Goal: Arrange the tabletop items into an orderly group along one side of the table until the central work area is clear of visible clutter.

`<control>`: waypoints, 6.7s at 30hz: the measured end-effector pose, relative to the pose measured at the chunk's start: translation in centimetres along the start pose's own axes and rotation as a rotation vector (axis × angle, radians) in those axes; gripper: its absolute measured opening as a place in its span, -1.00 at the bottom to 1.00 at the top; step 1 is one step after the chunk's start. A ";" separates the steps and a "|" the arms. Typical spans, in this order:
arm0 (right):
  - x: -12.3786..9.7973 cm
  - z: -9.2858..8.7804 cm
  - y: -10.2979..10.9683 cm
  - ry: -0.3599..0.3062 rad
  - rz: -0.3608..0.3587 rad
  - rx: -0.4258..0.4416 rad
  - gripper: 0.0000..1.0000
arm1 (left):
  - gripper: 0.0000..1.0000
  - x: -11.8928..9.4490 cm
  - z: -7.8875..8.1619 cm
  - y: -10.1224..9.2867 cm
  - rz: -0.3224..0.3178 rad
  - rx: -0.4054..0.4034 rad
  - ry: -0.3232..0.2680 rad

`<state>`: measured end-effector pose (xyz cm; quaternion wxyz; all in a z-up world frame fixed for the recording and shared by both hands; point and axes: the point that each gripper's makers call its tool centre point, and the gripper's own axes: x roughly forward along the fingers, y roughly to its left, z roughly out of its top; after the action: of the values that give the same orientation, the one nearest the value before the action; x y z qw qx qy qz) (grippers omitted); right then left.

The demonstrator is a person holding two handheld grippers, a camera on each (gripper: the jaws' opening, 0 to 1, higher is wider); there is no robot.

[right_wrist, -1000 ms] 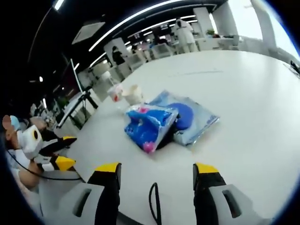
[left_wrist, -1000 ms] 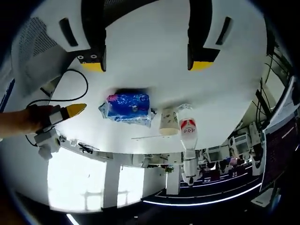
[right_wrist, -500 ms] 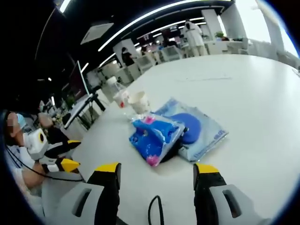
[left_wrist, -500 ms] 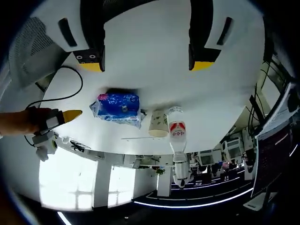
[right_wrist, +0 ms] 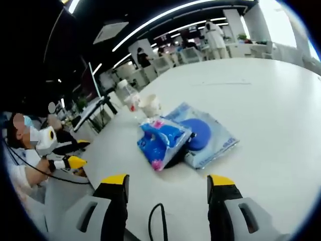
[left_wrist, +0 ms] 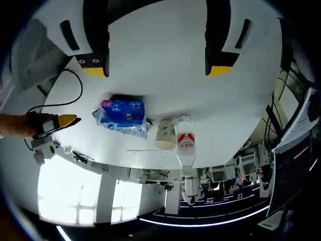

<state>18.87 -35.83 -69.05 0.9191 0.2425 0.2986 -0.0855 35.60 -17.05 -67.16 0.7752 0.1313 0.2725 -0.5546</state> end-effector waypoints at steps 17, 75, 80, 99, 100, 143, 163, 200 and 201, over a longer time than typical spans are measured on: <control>1.8 1.7 1.6 0.009 0.023 -0.030 0.11 | 0.47 8.4 2.7 -2.2 -0.101 -0.062 0.059; 1.9 3.3 -3.5 -0.052 0.006 0.261 -1.00 | -0.96 13.5 5.3 -10.2 -0.262 -0.158 0.124; 0.9 4.0 -4.8 -0.067 0.003 0.276 -1.00 | -0.97 13.6 6.2 -12.1 -0.283 -0.150 0.124; -3.1 5.2 -9.8 -0.078 -0.008 0.325 -1.00 | -1.00 14.6 9.1 -18.4 -0.339 -0.141 0.139; -3.2 5.3 -10.1 -0.082 -0.010 0.325 -1.00 | -1.00 14.7 9.3 -18.8 -0.344 -0.149 0.140; -8.3 8.2 -20.6 -0.189 -0.088 0.365 -1.00 | -0.89 21.8 10.5 -28.5 -0.468 -0.293 0.219; -3.8 8.1 -26.0 -0.092 -0.134 0.381 -1.00 | -0.93 30.0 10.3 -26.8 -0.325 -0.339 0.307; -1.2 7.8 -28.7 -0.020 -0.222 0.105 -0.58 | -0.70 30.1 9.9 -25.6 -0.340 -0.170 0.307; -1.2 7.9 -28.6 -0.028 -0.222 0.098 -0.51 | -0.66 29.9 10.0 -25.6 -0.344 -0.158 0.301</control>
<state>13.30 -64.57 -74.03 0.8950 0.2515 0.3064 -0.2043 21.54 -54.62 -73.43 0.6279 0.1030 0.4458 -0.6296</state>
